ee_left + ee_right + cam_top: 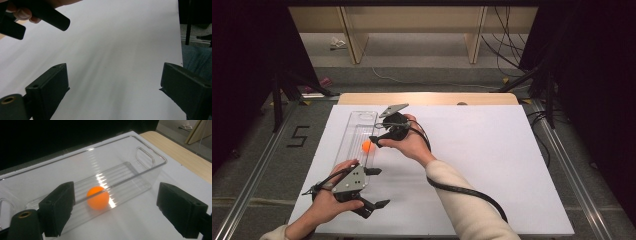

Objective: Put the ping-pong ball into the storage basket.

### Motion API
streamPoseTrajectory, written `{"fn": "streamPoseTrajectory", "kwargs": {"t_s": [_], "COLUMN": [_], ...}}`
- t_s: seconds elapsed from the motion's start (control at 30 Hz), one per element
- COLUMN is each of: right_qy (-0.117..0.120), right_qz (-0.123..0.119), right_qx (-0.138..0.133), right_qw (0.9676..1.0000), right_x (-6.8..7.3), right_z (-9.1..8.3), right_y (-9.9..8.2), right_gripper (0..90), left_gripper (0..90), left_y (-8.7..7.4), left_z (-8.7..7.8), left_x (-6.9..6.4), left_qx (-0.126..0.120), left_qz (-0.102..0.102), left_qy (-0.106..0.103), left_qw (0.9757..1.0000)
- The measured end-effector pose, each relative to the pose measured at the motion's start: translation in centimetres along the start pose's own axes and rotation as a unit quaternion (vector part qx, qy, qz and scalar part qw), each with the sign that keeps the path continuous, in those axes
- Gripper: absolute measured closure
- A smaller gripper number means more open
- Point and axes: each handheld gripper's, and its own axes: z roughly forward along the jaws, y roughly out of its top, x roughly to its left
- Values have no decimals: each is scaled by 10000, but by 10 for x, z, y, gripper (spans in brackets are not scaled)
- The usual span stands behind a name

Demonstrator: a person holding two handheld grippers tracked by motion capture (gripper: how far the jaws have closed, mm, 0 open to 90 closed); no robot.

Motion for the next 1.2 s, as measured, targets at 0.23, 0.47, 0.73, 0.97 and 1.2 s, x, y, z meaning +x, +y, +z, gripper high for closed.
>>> {"fn": "streamPoseTrajectory", "kwargs": {"t_s": [0.23,0.47,0.73,0.97,1.2], "right_qy": [-85,-142,-213,-281,-325], "right_qz": [56,127,228,294,372], "right_qx": [-7,3,-11,-34,-67], "right_qw": [9999,9998,9995,9992,9988], "right_x": [-6,-11,-17,-22,-26], "right_z": [-12,-23,-35,-46,-55], "right_y": [-8,-19,-27,-34,-41], "right_gripper": [163,163,163,163,163], "left_gripper": [74,73,73,73,73], "left_y": [0,0,-1,-1,-1], "left_z": [0,0,0,0,0], "left_x": [0,0,0,1,0], "left_qx": [2,3,9,4,6], "left_qz": [-6,-14,-8,-3,-21], "left_qy": [4,8,15,17,28], "left_qw": [10000,10000,10000,10000,10000]}}
